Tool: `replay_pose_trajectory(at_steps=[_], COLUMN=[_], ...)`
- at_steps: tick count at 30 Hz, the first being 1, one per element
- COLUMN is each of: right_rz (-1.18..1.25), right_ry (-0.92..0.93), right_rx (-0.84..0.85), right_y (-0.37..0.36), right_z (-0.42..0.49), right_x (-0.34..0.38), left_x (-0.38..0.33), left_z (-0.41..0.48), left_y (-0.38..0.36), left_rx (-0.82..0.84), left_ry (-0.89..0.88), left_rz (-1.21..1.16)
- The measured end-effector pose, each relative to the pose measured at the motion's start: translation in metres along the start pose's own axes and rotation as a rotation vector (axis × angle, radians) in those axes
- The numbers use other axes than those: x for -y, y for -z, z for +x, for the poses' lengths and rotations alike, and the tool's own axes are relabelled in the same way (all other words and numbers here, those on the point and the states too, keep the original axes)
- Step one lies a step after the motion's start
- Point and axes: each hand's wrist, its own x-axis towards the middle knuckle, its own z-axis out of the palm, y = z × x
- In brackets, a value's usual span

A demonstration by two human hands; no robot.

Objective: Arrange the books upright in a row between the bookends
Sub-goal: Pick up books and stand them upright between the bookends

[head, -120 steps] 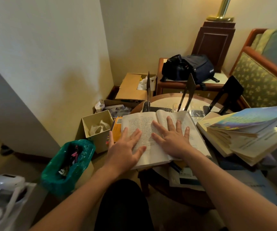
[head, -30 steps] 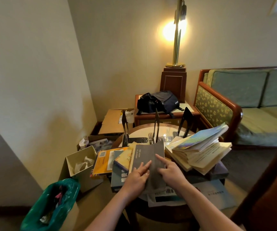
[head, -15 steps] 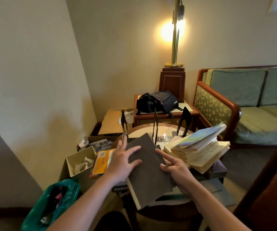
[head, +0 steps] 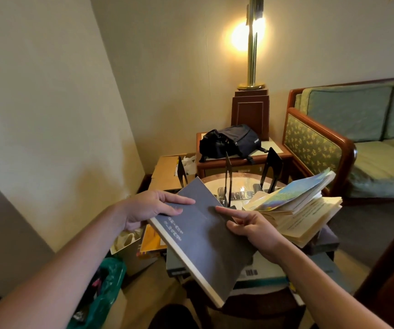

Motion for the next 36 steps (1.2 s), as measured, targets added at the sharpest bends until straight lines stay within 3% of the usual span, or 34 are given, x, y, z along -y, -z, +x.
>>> replay_pose_trajectory(at_steps=[3,6,10,18,26,36], right_rz=[-0.042,-0.141,-0.573,-1.198,-1.227,-1.202], right_ry=[0.056,0.158,0.198,-0.007,-0.014,-0.034], right_rx=[-0.054,-0.227,-0.394,-0.152,-0.168,-0.131], right_y=[-0.006,-0.011,-0.01,-0.018,-0.02,-0.02], right_z=[0.017,0.038,0.068,0.108,0.111,0.113], right_x=[-0.002,-0.015,-0.043,-0.085,-0.094,-0.088], left_x=[-0.004,-0.006,-0.012,-0.014,-0.02,0.014], left_z=[0.006,0.015,0.033,0.109,0.181,0.26], left_y=[0.001,0.004,0.017,0.043,0.055,0.05], left_rx=[-0.092,-0.224,-0.429,-0.717,-0.93,-0.816], left_ry=[-0.041,-0.093,-0.204,-0.205,-0.136,0.021], left_rz=[0.025,0.106,0.269,0.305,0.495,0.751])
